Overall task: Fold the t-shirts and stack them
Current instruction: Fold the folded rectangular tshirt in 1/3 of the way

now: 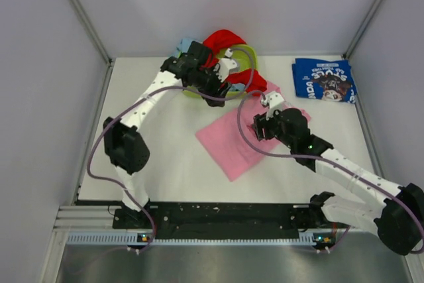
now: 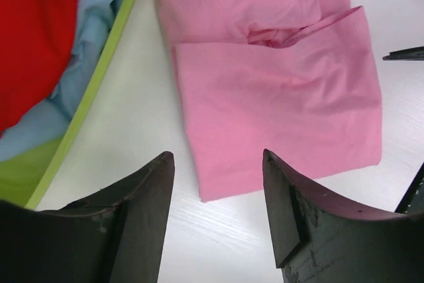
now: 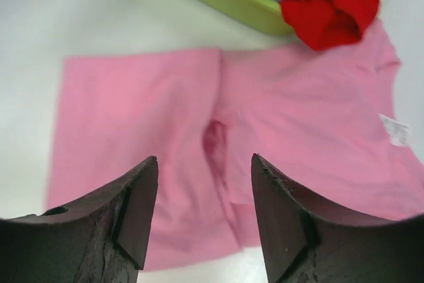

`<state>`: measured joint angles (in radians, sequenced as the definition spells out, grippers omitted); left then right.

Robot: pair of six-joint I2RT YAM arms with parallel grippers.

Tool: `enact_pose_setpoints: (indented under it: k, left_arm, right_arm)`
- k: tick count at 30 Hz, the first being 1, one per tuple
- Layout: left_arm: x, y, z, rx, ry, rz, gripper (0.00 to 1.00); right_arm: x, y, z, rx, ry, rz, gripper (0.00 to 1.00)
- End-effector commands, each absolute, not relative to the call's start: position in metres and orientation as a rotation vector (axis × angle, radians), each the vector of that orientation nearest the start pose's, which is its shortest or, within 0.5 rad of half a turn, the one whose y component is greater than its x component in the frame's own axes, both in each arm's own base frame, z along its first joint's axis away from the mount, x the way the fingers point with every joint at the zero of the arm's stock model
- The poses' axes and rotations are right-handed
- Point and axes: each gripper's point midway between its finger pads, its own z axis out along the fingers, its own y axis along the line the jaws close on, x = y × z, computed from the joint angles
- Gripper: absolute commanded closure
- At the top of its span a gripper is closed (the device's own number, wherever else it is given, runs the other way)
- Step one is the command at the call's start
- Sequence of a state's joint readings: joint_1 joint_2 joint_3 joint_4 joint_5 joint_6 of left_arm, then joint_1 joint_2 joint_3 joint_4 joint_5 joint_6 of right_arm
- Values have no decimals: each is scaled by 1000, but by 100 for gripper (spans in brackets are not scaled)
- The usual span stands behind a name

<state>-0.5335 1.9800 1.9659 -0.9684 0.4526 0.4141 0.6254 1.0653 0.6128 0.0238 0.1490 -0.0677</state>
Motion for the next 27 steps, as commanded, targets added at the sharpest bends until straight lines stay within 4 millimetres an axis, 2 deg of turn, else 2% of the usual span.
enact_pose_setpoints:
  k: [1, 3, 5, 7, 8, 12, 15, 17, 19, 20, 23, 25, 27]
  left_arm:
    - [369, -256, 188, 1313, 2135, -513, 40]
    - [362, -241, 153, 1328, 2247, -458, 39]
    - [353, -231, 121, 1343, 2371, -437, 37]
    - [348, -225, 95, 1342, 2457, -431, 30]
    - [348, -224, 86, 1335, 2472, -431, 29]
    - [351, -222, 59, 1315, 2497, -408, 27]
    - [348, -217, 43, 1312, 2536, -390, 27]
    - [337, -215, 34, 1333, 2564, -414, 28]
    - [319, -212, 27, 1354, 2599, -473, 33]
    - [309, -212, 24, 1367, 2612, -509, 38]
    - [285, -205, 16, 1408, 2652, -568, 60]
    - [268, -198, 12, 1438, 2683, -596, 74]
    - [247, -195, 12, 1477, 2694, -667, 82]
  right_arm:
    - [269, 233, 180, -466, 1987, 682, 44]
    - [271, 229, 166, -355, 2070, 670, 45]
    - [276, 206, 150, -156, 2159, 577, 44]
    - [276, 182, 135, 14, 2227, 521, 41]
    - [274, 175, 131, 82, 2244, 524, 41]
    - [261, 152, 91, 328, 2355, 527, 38]
    - [256, 144, 68, 370, 2402, 480, 39]
    - [254, 143, 56, 396, 2431, 484, 42]
    - [254, 142, 46, 421, 2444, 510, 47]
    - [256, 140, 42, 435, 2442, 516, 53]
    - [264, 143, 39, 427, 2415, 595, 73]
    - [271, 146, 43, 372, 2395, 629, 81]
    - [274, 145, 44, 323, 2399, 631, 89]
